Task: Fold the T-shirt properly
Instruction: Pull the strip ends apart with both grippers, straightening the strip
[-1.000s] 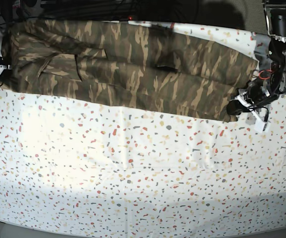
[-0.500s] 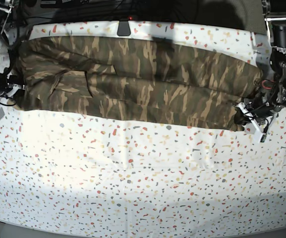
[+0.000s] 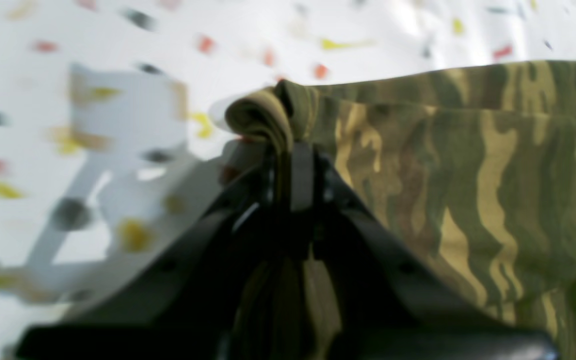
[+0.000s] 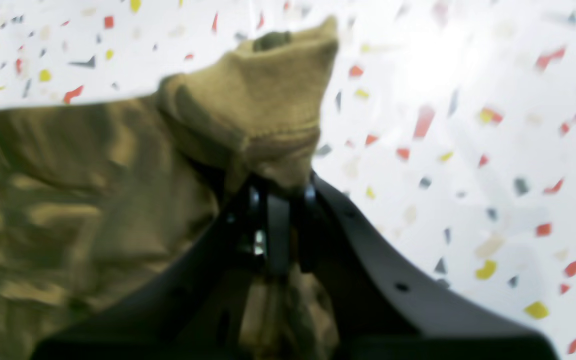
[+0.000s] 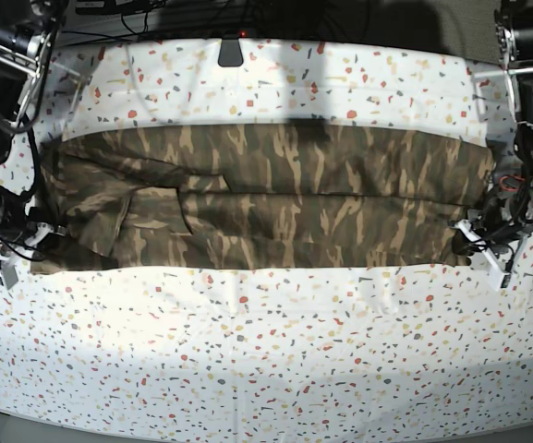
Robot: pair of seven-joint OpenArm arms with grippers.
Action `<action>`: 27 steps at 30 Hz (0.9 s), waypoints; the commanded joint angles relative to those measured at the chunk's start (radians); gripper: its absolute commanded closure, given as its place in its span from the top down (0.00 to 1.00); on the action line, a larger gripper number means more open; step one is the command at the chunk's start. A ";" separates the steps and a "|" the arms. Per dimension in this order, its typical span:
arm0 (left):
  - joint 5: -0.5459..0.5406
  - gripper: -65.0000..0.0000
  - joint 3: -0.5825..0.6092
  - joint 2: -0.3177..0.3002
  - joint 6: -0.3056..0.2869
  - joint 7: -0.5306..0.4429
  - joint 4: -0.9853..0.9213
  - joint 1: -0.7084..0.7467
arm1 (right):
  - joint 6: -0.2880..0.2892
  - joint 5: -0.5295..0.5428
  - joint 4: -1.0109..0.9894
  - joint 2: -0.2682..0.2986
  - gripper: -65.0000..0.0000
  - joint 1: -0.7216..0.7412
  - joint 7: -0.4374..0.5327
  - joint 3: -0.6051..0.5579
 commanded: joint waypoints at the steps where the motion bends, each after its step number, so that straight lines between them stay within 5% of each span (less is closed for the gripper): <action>1: -0.009 0.00 -0.006 -0.028 0.004 -0.023 0.014 -0.030 | 0.005 0.002 -0.005 0.019 0.00 0.039 0.022 -0.016; 12: -0.010 0.00 -0.006 -0.042 0.003 -0.063 0.015 -0.029 | -0.018 -0.103 -0.067 0.022 0.00 0.082 0.068 -0.126; 14: -0.014 0.04 -0.006 -0.042 0.003 -0.082 0.015 -0.029 | -0.018 -0.127 -0.067 0.025 0.18 0.082 0.067 -0.124; 18: -0.036 0.35 -0.006 -0.042 0.003 -0.087 0.015 -0.029 | -0.018 -0.132 -0.067 0.024 0.45 0.082 0.071 -0.124; 23: -0.035 0.40 -0.006 -0.045 0.003 -0.091 0.015 -0.030 | -0.018 -0.117 -0.066 0.025 0.48 0.085 0.076 -0.125; 27: -0.036 0.40 -0.006 -0.061 0.004 -0.083 0.025 -0.030 | -0.006 0.053 -0.043 0.040 0.48 0.088 0.055 -0.124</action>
